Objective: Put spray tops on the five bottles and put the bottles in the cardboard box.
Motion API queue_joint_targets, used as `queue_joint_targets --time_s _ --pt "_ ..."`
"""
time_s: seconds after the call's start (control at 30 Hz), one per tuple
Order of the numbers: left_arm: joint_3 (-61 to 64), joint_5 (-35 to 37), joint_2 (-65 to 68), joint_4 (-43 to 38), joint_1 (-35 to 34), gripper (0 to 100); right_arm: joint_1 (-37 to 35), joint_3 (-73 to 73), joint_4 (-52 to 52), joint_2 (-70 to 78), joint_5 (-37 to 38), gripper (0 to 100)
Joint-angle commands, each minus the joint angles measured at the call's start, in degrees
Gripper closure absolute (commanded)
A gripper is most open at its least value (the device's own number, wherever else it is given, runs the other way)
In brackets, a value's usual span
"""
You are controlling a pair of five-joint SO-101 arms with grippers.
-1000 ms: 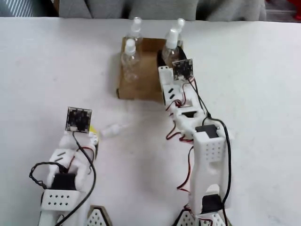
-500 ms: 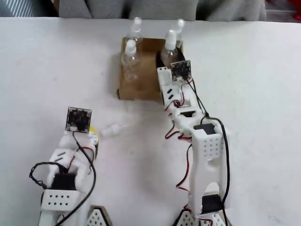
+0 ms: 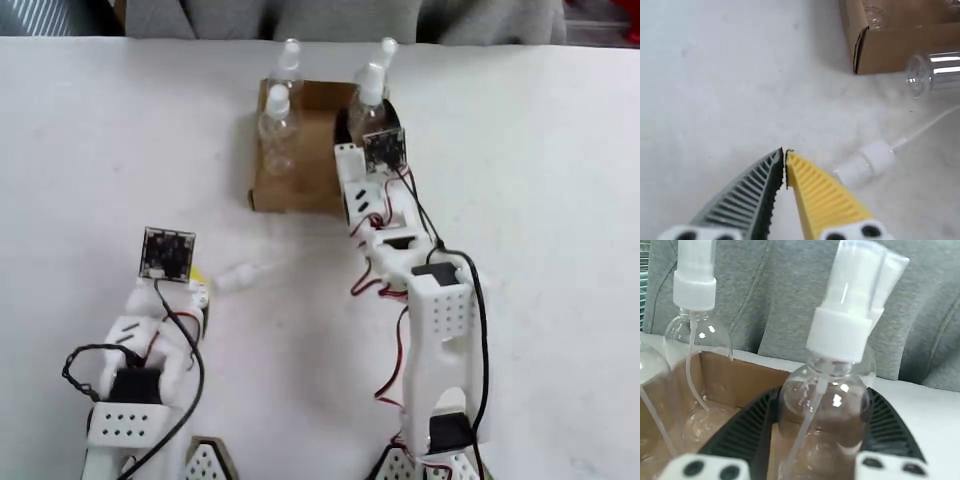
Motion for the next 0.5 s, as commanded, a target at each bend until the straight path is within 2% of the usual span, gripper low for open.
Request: queue_joint_targets --time_s 0.0,0.13,0.3,0.47 --pt "-0.4 -0.3 -0.6 -1.4 -0.5 98 0.3 2.4 -1.0 -5.2 0.2 81.9" --pt "-0.4 -0.3 -0.6 -1.4 -0.5 98 0.2 4.1 -0.8 -7.2 0.1 81.3" --pt "-0.4 -0.3 -0.6 -1.4 -0.5 98 0.2 4.9 -0.7 -7.7 0.1 72.8" --pt "-0.4 -0.3 -0.6 -1.3 -0.5 98 -0.7 5.5 -0.7 -7.9 0.1 72.0"
